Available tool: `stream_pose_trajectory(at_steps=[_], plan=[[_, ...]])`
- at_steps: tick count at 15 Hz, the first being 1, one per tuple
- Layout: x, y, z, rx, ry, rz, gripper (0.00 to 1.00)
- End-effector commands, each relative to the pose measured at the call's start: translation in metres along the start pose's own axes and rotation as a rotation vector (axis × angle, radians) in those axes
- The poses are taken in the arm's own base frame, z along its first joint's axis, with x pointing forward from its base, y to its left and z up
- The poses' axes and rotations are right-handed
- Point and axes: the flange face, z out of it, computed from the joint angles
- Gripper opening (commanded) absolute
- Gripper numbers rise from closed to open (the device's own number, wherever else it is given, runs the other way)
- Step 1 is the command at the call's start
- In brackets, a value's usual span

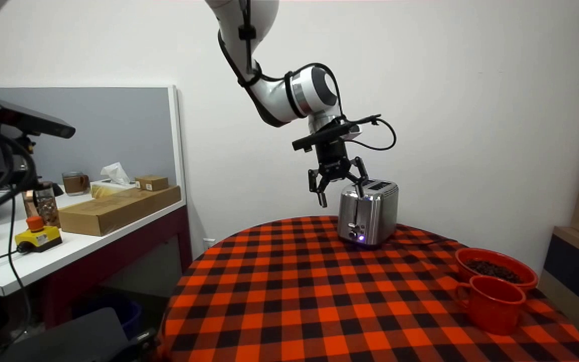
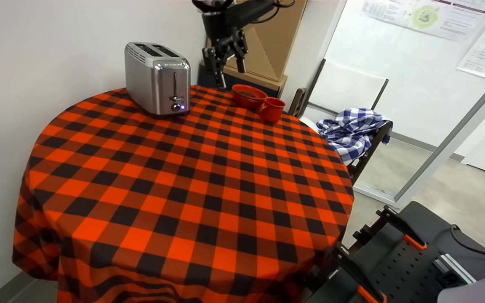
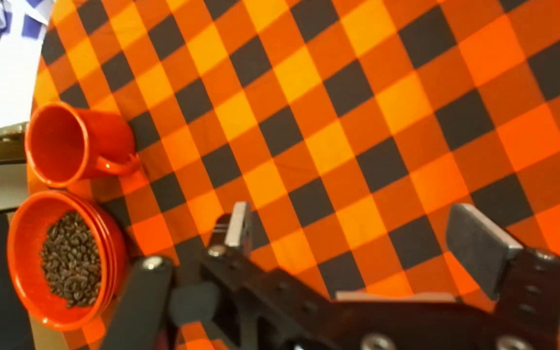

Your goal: Push the lever on the toaster down

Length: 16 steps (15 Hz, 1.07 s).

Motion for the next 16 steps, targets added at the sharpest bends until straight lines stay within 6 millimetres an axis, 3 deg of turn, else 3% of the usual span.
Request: stream_pose_trajectory(at_steps=[1, 5, 10, 11, 13, 16], plan=[[-0.07, -0.001, -0.023, 0.09, -0.044, -0.081, 1.0], [-0.134, 0.008, -0.045, 0.242, 0.004, -0.073, 1.0], [-0.216, 0.035, -0.057, 0.381, 0.071, 0.079, 1.0], [-0.179, 0.032, -0.055, 0.34, 0.021, 0.052, 1.0], [-0.204, 0.039, -0.058, 0.358, 0.041, 0.082, 1.0], [-0.214, 0.036, -0.059, 0.36, 0.051, 0.087, 1.0]])
